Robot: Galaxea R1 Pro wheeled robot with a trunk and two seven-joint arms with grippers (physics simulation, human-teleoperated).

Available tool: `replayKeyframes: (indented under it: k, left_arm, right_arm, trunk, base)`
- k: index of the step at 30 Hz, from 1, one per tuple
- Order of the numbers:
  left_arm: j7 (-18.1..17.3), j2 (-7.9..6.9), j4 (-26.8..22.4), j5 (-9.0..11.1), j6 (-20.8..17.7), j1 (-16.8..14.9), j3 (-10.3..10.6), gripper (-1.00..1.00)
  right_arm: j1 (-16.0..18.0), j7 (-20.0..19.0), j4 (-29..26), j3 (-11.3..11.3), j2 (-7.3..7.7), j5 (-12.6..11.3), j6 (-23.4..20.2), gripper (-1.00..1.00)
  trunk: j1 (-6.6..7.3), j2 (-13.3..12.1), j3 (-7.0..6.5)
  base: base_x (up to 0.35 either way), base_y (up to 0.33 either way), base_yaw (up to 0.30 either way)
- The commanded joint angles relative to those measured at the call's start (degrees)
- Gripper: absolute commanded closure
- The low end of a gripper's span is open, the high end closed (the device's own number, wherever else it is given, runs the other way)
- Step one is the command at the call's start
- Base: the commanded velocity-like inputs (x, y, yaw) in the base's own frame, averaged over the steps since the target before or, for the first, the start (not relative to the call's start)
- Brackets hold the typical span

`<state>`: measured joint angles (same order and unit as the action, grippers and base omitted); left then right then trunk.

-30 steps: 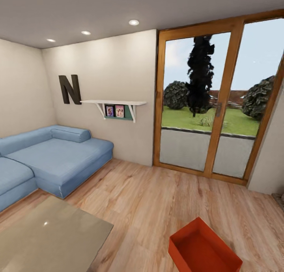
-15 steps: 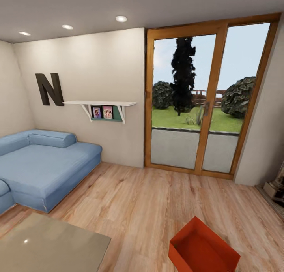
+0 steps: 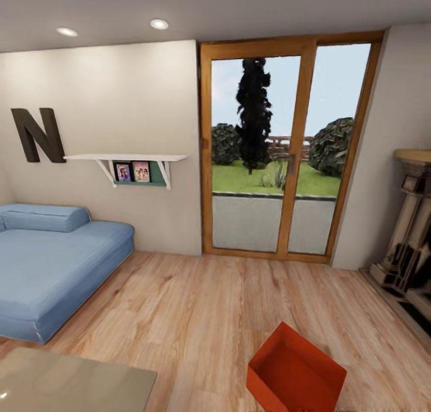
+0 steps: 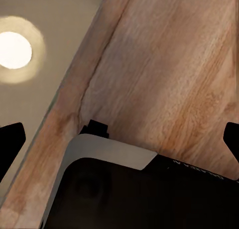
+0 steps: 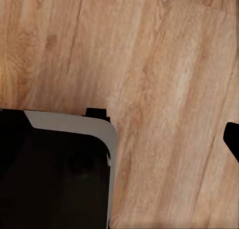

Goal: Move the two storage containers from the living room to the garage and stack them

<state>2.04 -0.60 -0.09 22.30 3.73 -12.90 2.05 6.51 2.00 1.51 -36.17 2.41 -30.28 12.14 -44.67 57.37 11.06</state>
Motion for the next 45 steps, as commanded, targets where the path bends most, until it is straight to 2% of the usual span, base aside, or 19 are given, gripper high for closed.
replayKeyframes:
  k: [1,26,45]
  left_arm:
    - [0.1,0.0,0.0,0.3,0.1,0.0,0.2,-1.0]
    - [0.1,-0.03,0.0,0.3,0.1,0.0,0.2,-1.0]
    - [0.1,-0.02,0.0,0.2,0.1,0.0,0.2,-1.0]
  right_arm:
    - [0.1,0.0,0.2,-0.5,-0.04,-0.4,0.3,-1.0]
    - [0.1,0.0,0.2,-0.4,-0.04,-0.5,0.3,-1.0]
    - [0.0,0.0,0.2,-0.5,-0.04,-0.5,0.3,-1.0]
  trunk:
    - [0.0,0.1,0.08]
    - [0.0,0.1,0.08]
    - [0.0,0.1,0.08]
  base:
    - [0.002,0.005,-0.249]
    - [0.004,0.0,-0.249]
    - [0.287,0.015,-0.249]
